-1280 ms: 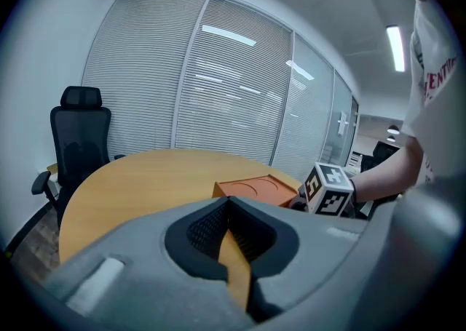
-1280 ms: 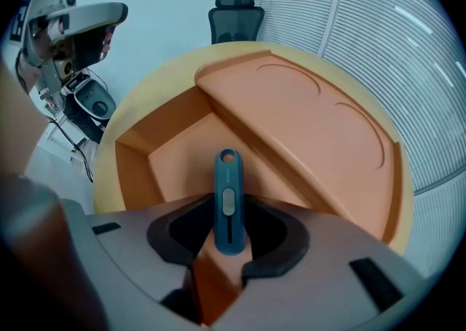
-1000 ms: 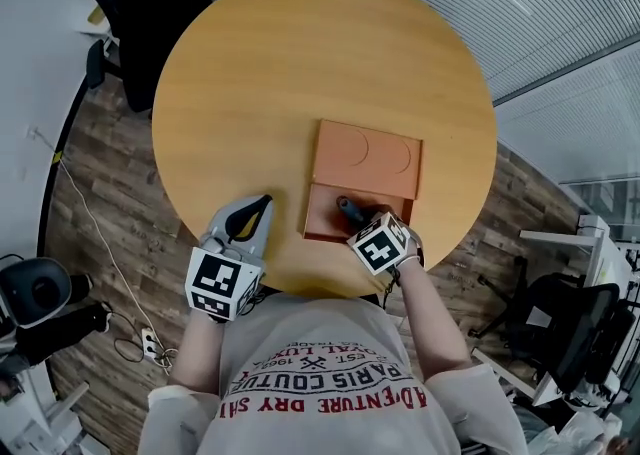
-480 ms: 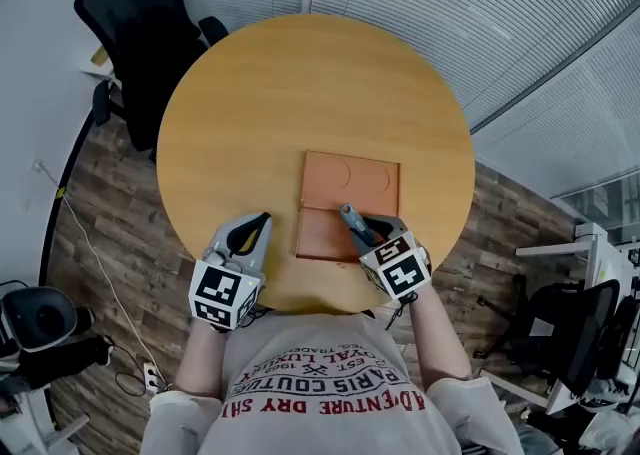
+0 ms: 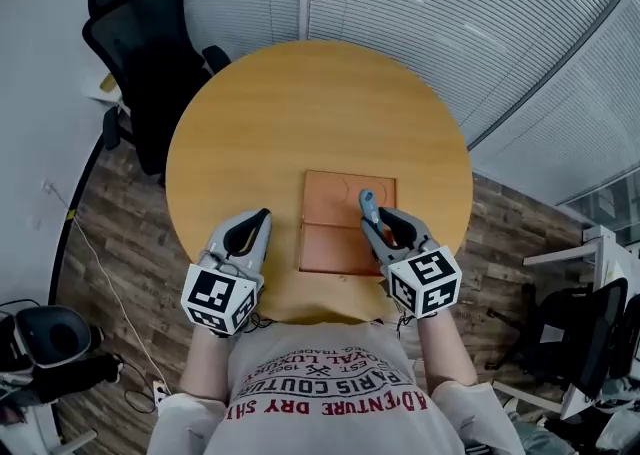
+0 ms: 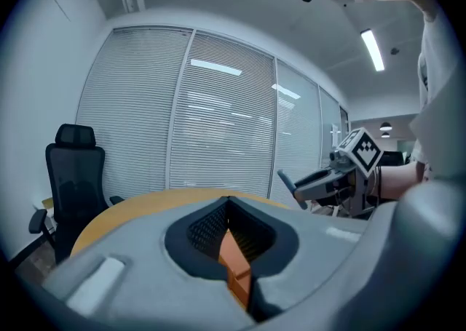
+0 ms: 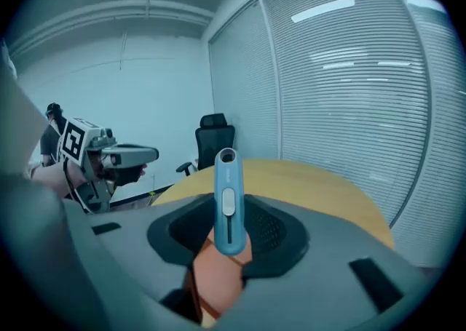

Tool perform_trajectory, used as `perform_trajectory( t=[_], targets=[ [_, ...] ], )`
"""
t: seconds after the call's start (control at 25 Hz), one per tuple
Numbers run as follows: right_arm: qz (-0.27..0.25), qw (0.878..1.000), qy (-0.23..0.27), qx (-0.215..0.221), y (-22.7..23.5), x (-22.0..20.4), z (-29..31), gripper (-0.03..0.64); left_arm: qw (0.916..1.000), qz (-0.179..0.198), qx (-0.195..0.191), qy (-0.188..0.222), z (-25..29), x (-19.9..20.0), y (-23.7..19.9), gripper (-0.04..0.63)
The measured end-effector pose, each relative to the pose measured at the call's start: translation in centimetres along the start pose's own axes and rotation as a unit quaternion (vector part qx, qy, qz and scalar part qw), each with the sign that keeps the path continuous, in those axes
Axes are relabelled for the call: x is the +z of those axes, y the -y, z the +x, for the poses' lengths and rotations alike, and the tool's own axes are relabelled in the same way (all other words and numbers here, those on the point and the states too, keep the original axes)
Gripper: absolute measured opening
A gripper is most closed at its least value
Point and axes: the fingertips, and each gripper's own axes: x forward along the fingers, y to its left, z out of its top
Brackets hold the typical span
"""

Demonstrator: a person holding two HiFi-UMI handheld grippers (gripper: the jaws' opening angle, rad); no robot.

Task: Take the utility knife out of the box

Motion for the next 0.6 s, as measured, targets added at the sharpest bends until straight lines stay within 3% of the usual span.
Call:
perform_trajectory(
  t=[0.28,0.6],
  targets=[
    [0.021,0.988,0.146,-0.045,1.0,5.3,-3.8,0.135,0.9995,0.009,0.003,0.032,-0.1,2.6,0.9,-0.005],
    [-0.019,0.978,0.196,-0.062,-0.6,7.0,-4.7,0.133,0.9984,0.021,0.011,0.052,-1.1,4.4,0.4,-0.005]
  ],
)
